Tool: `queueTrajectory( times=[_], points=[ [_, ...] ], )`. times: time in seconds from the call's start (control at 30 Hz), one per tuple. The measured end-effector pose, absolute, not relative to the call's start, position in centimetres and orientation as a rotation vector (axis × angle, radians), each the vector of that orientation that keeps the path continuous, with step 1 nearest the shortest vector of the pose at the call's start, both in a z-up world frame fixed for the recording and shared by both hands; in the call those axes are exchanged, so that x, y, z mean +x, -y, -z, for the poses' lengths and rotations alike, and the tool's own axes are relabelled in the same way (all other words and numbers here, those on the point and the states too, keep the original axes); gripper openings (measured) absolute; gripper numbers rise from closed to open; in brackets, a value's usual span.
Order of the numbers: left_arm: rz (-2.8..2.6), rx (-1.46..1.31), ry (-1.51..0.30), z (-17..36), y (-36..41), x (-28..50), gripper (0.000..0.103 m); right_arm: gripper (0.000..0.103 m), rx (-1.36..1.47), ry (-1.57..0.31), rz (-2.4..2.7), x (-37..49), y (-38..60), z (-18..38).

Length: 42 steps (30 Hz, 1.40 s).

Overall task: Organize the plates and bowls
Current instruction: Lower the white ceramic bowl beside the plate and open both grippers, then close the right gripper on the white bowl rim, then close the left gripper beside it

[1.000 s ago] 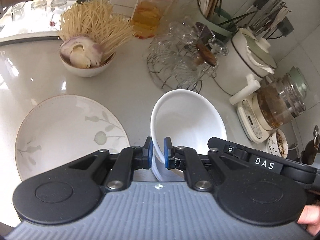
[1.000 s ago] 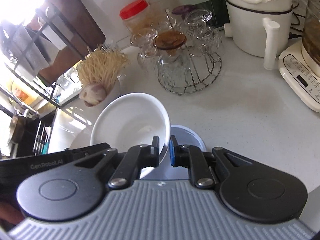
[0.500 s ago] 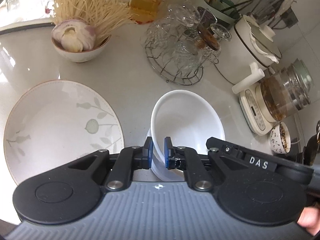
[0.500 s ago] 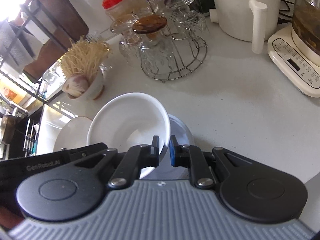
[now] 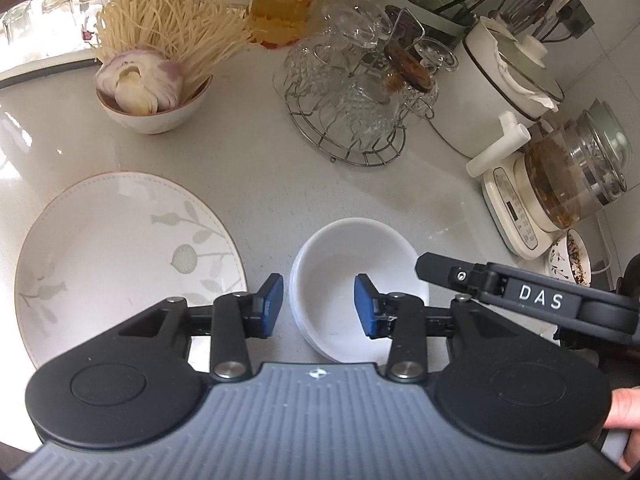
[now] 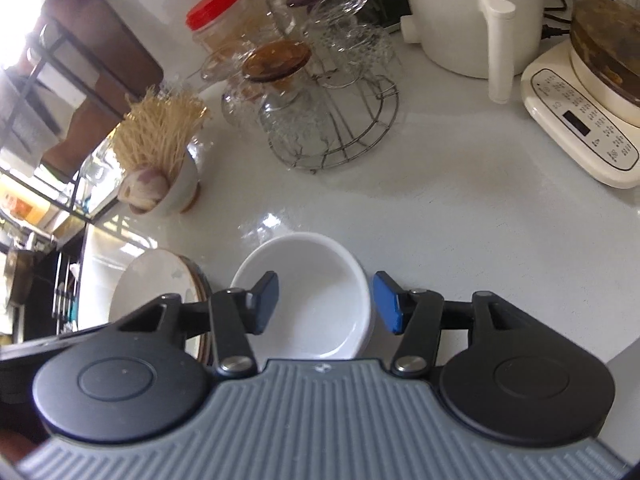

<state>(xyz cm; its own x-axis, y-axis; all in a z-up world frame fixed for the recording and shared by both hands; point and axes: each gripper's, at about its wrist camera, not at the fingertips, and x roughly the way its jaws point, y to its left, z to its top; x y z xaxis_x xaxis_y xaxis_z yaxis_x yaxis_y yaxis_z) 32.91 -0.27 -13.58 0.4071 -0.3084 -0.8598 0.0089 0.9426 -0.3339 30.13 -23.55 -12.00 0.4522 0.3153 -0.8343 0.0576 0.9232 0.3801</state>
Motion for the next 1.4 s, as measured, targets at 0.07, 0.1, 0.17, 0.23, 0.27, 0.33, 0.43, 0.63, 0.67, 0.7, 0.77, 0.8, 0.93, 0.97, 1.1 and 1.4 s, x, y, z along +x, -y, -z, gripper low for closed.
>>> queueTrajectory(
  times=[0.07,0.1,0.17,0.23,0.27,0.33,0.43,0.63,0.67,0.7,0.77,0.8,0.93,0.97,1.1,1.4],
  points=[
    [0.201,-0.298,-1.137,13.5,0.2,33.0,0.045,0.055,0.397,-1.101,-0.148,30.3,24.0,12.4],
    [0.2,-0.298,-1.136,13.4,0.2,33.0,0.045,0.055,0.408,-1.107,-0.143,30.4,24.1,12.8],
    [0.197,-0.295,-1.133,13.3,0.1,33.1,0.046,0.055,0.423,-1.113,-0.139,30.6,24.4,13.5],
    [0.195,-0.294,-1.133,13.3,0.1,33.3,0.046,0.055,0.426,-1.128,-0.133,30.8,24.4,14.4],
    [0.197,-0.293,-1.133,13.3,0.1,33.4,0.046,0.055,0.433,-1.134,-0.134,30.9,24.5,14.8],
    [0.2,-0.28,-1.134,13.4,0.2,33.5,0.046,0.055,0.455,-1.157,-0.132,30.9,24.6,15.9],
    [0.205,-0.269,-1.144,13.7,0.5,33.7,0.047,0.055,0.5,-1.186,-0.127,30.9,25.0,17.1],
    [0.212,-0.245,-1.158,14.0,1.0,33.9,0.05,0.054,0.565,-1.22,-0.128,30.3,25.4,18.5],
    [0.212,-0.247,-1.16,14.1,1.1,34.0,0.05,0.05,0.571,-1.221,-0.13,30.3,25.4,18.6],
    [0.212,-0.25,-1.16,14.1,1.1,34.0,0.05,0.047,0.571,-1.22,-0.133,30.2,25.4,18.6],
    [0.213,-0.253,-1.164,14.2,1.2,34.0,0.051,0.045,0.563,-1.211,-0.136,30.1,25.4,18.5],
    [0.217,-0.252,-1.168,14.3,1.2,34.0,0.051,0.044,0.56,-1.209,-0.139,30.1,25.3,18.5],
    [0.226,-0.248,-1.179,14.6,1.6,33.9,0.052,0.034,0.554,-1.221,-0.129,30.1,25.4,18.7],
    [0.226,-0.248,-1.18,14.7,1.7,34.0,0.052,0.032,0.559,-1.225,-0.129,30.1,25.4,18.9],
    [0.23,-0.243,-1.178,14.8,1.9,34.0,0.052,0.028,0.575,-1.234,-0.13,30.1,25.6,19.1],
    [0.236,-0.225,-1.17,14.4,2.1,34.3,0.052,0.018,0.601,-1.231,-0.132,29.7,25.9,19.1]
  ],
)
